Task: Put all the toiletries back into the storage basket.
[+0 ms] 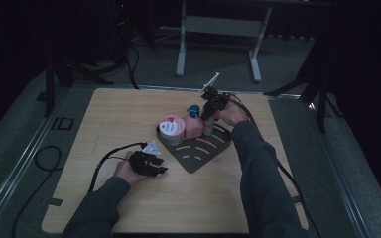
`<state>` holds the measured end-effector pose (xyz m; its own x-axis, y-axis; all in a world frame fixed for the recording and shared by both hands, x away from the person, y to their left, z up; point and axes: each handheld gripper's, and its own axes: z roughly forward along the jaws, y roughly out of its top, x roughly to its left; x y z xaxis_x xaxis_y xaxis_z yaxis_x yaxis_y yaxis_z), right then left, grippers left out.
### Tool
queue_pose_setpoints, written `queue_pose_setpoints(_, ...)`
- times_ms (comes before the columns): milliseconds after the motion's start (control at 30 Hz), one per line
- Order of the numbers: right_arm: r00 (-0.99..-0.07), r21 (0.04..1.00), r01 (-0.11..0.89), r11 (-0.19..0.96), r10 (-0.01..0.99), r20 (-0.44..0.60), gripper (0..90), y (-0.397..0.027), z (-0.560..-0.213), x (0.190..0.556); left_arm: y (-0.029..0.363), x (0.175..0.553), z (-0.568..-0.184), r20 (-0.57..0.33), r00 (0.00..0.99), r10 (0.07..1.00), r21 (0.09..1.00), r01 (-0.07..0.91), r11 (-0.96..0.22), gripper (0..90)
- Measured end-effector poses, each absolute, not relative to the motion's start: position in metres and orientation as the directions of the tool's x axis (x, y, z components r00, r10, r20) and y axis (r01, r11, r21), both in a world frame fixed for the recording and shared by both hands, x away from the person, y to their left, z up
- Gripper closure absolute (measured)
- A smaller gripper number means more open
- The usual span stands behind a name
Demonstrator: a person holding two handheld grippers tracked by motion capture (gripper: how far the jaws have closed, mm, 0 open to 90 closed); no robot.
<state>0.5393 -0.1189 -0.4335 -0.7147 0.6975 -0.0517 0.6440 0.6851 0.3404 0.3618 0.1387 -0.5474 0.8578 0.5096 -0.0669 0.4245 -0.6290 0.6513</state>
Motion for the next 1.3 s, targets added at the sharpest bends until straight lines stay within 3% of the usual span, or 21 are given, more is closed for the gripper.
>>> queue_pose_setpoints(167,-0.711,0.349,0.647,0.678,0.702,-0.046,30.9,-0.123,-0.434,0.538,0.139,0.362,-0.547,-0.066,0.858,0.51,0.651,0.424,-0.629,58.5)
queue_pose_setpoints(567,-0.72,0.363,0.638,0.679,0.693,-0.031,21.7,-0.13,-0.432,0.529,0.138,0.362,-0.547,-0.068,0.857,0.51,0.651,0.426,-0.629,58.4)
queue_pose_setpoints(1300,-0.743,0.442,0.595,0.671,0.669,-0.016,18.9,-0.155,-0.424,0.504,0.138,0.362,-0.548,-0.069,0.856,0.512,0.653,0.427,-0.626,58.4)
